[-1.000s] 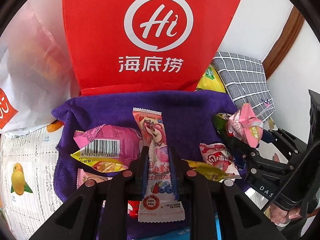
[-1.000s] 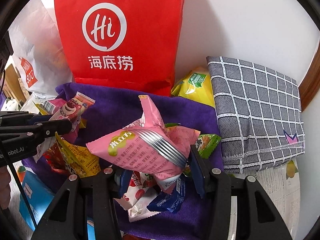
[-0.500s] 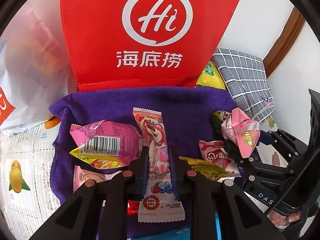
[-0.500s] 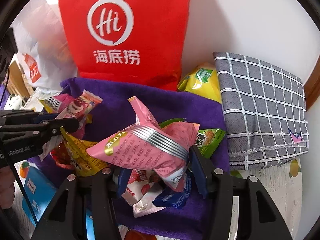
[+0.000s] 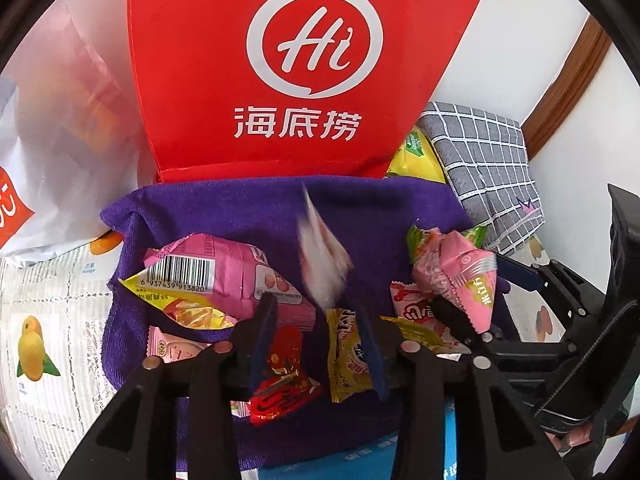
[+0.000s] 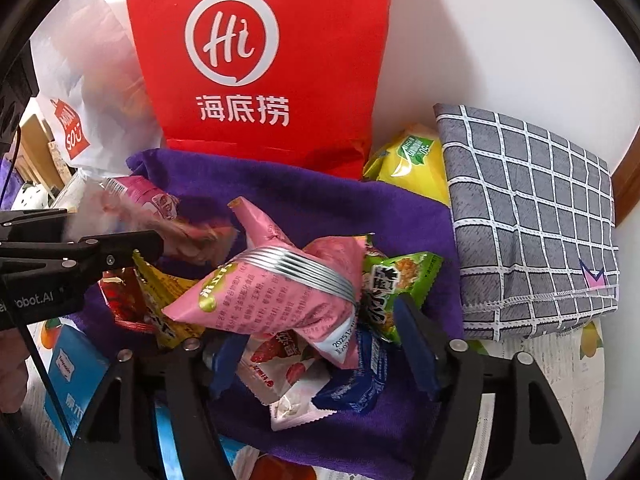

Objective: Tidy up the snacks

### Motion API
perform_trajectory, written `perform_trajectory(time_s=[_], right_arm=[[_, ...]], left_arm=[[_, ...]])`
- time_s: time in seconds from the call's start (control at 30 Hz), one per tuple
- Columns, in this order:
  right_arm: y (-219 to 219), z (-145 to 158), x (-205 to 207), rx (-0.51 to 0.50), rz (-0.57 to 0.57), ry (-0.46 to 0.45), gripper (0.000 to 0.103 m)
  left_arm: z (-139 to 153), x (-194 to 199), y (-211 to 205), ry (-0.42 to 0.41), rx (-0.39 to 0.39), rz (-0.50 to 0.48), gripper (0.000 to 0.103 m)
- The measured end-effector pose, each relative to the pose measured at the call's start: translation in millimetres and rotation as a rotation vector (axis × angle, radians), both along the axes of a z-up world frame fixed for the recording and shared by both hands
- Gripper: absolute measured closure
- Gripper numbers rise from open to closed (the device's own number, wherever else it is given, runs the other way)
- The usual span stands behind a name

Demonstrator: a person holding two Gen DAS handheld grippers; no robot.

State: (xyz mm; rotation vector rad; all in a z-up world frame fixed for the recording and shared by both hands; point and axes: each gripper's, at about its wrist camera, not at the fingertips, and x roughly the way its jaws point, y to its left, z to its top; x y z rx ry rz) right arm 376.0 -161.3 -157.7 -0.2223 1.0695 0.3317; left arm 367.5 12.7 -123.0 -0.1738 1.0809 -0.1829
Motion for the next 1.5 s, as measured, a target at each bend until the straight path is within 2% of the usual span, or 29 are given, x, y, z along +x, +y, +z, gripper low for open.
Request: perform_trajectory(time_s=[0.13, 0.27, 0.67, 0.8, 1.0, 1.17, 1.3, 1.4, 1.5], right_arm=[[0.0, 3.9, 0.1, 0.007, -0.009, -0.013, 0.025], [-3.5, 11.4, 0.7, 0.033, -0.028, -0.023, 0.021], [-7.4, 18.7, -2.0, 0.058, -0.058, -0.013, 0.021], [-11.6, 33.0, -10.9, 0.077, -0.095, -0.029, 0.021], [-8.4, 64.6, -37.4, 0.087, -0.115, -0.059, 0.021], [-7.1, 89.2, -68.9, 0.150, -0.109, -0.059, 0.021], [-7.6, 103.7, -94.6, 0.122, -0.127, -0.084, 0.021], [-10.6, 111.7, -115.2, 0.088, -0.149, -0.109, 0.021], [-18.8, 117.2, -137.9, 0.100, -0.177, -0.090, 0.021]], left_arm=[[5.7, -3.3, -0.8, -0.014, 0.002, -0.005, 0.051], [16.4, -10.1, -3.7, -0.069, 0.058, -0.014, 0.044], [28.3, -22.3, 8.2, -0.074, 0.048, 0.024, 0.044], [35.4, -32.9, 10.5, -0.073, 0.046, 0.034, 0.044], [51.5, -61.0, 11.0, -0.083, 0.029, 0.037, 0.043], [68.5, -93.3, 8.5, -0.109, 0.030, 0.047, 0.037], [82.6, -121.3, 5.1, -0.139, 0.028, 0.054, 0.028], [89.6, -143.1, -0.6, -0.163, 0.041, 0.057, 0.026], [97.8, -166.7, -4.7, -0.185, 0.049, 0.056, 0.023]])
